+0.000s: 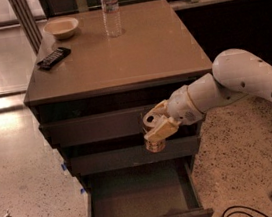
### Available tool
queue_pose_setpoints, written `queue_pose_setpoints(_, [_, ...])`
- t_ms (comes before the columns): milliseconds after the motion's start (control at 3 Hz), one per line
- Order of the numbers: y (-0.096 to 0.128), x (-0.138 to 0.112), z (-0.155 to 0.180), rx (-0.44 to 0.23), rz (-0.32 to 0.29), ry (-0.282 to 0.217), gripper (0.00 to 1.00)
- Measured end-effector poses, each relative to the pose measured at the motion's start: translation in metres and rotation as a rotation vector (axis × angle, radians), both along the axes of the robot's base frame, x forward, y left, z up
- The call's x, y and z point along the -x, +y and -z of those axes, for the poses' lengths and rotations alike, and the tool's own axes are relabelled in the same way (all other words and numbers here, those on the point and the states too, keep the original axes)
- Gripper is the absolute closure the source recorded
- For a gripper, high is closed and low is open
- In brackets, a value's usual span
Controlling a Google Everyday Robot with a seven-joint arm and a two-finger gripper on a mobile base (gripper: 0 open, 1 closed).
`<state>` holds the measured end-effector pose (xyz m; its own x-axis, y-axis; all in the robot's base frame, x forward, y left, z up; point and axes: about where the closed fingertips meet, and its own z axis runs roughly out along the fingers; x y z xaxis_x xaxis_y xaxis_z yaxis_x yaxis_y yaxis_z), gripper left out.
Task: Pick orange can from bottom drawer and place on counter
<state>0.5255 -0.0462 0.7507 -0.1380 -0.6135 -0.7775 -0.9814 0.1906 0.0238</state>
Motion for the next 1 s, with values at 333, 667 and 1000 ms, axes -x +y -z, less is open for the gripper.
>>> queue_pose_setpoints(333, [0.001,-0.003,-0.010,-0.014,0.002,0.008,1.00])
queue_pose_setpoints(667, [0.011,-0.016,-0.099,-0.034,0.005,-0.004,1.00])
queue_pose_setpoints(1000, [0.017,-0.030,-0.178,-0.040,-0.003,-0.061,1.00])
